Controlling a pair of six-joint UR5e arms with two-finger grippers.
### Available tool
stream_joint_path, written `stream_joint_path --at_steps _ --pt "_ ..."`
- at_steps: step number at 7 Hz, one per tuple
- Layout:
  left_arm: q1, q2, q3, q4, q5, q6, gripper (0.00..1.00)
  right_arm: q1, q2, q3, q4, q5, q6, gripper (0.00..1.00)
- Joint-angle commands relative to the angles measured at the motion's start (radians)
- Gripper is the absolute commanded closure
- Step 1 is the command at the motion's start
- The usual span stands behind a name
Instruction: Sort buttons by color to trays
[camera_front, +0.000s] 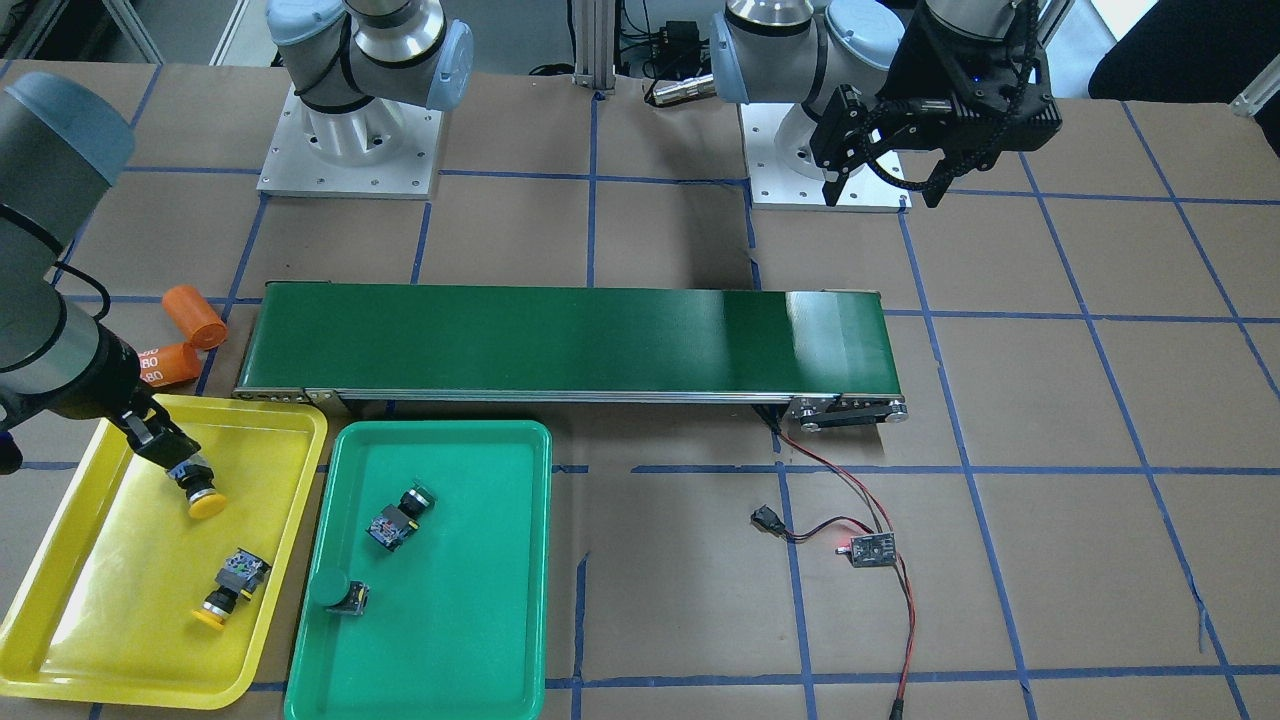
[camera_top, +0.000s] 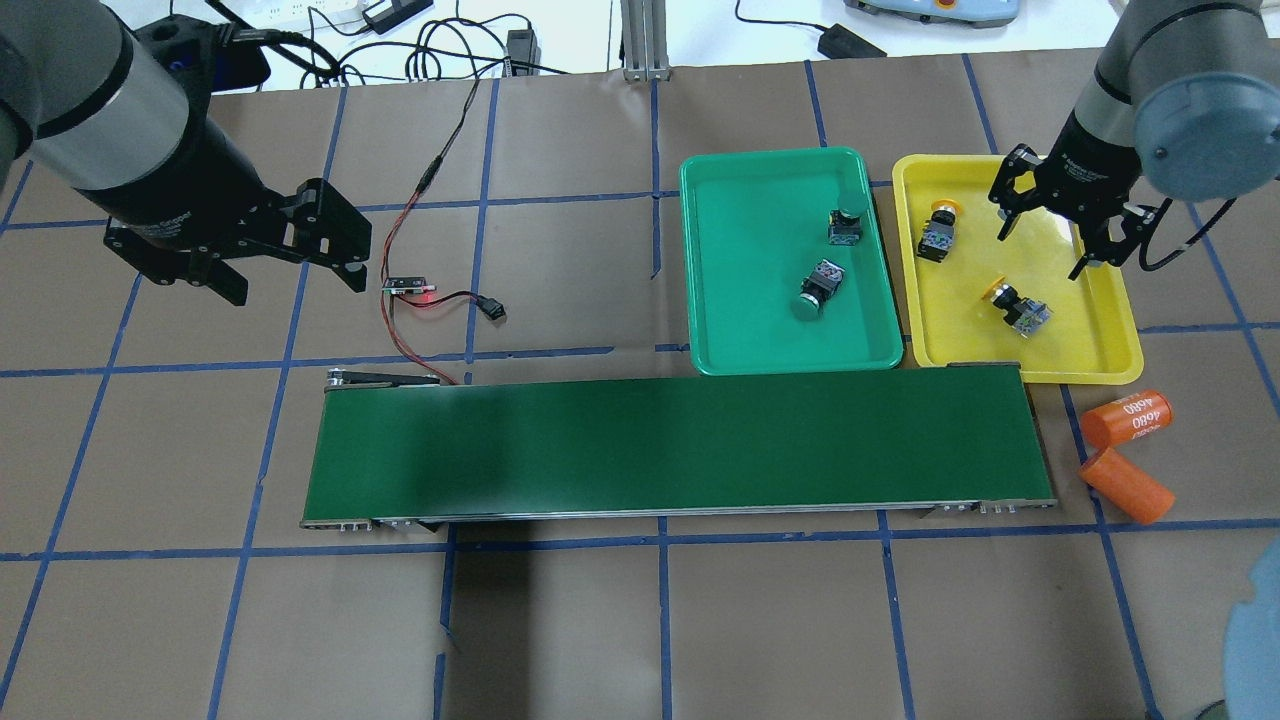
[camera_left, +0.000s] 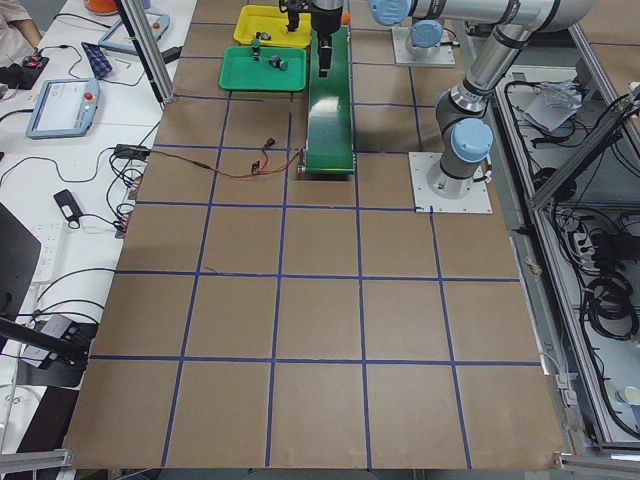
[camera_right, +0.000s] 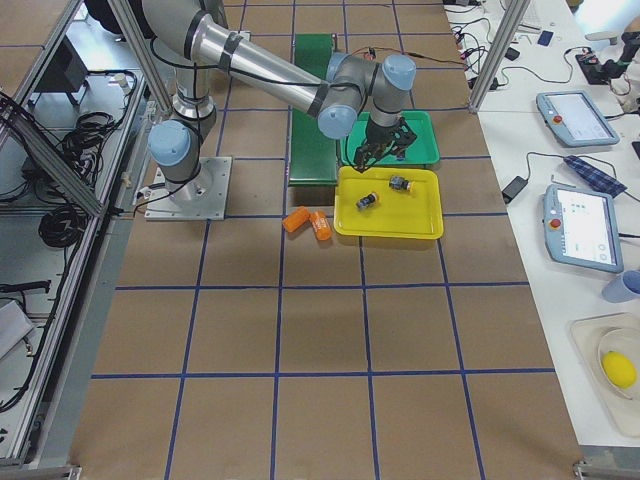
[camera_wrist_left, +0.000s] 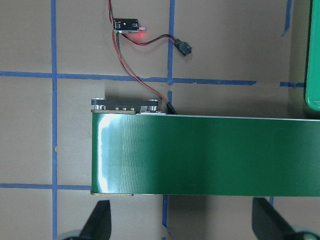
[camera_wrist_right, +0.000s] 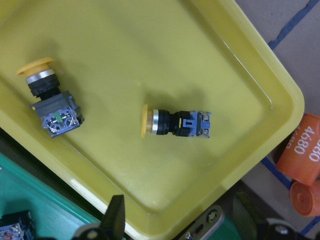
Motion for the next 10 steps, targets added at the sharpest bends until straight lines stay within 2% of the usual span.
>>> stream_joint_path --at_steps 1,3,4,5,7,8,10 --pt "-0.001 -0.001 -0.001 0.000 0.000 -0.001 0.00 0.051 -0.132 0.005 0.034 0.024 -0.009 0.00" --pt "-0.001 0.000 0.000 0.000 0.000 0.001 0.00 0.219 -0.248 0.003 0.174 0.027 -0.020 0.00" --pt "-0.001 0.000 0.000 0.000 0.000 -0.001 0.00 0.257 -0.313 -0.004 0.292 0.044 -0.056 0.00" --pt "-0.001 -0.001 0.000 0.000 0.002 -0.001 0.00 0.251 -0.361 0.003 0.345 0.094 -0.197 0.00" --pt "-0.001 0.000 -0.001 0.000 0.002 0.001 0.00 0.221 -0.367 0.000 0.341 0.076 -0.200 0.00" --pt "-0.001 0.000 -0.001 0.000 0.000 -0.001 0.00 0.205 -0.382 0.003 0.336 0.015 -0.224 0.00" --pt "0.000 0.000 -0.001 0.000 0.002 0.001 0.00 0.193 -0.421 0.019 0.352 0.018 -0.253 0.00"
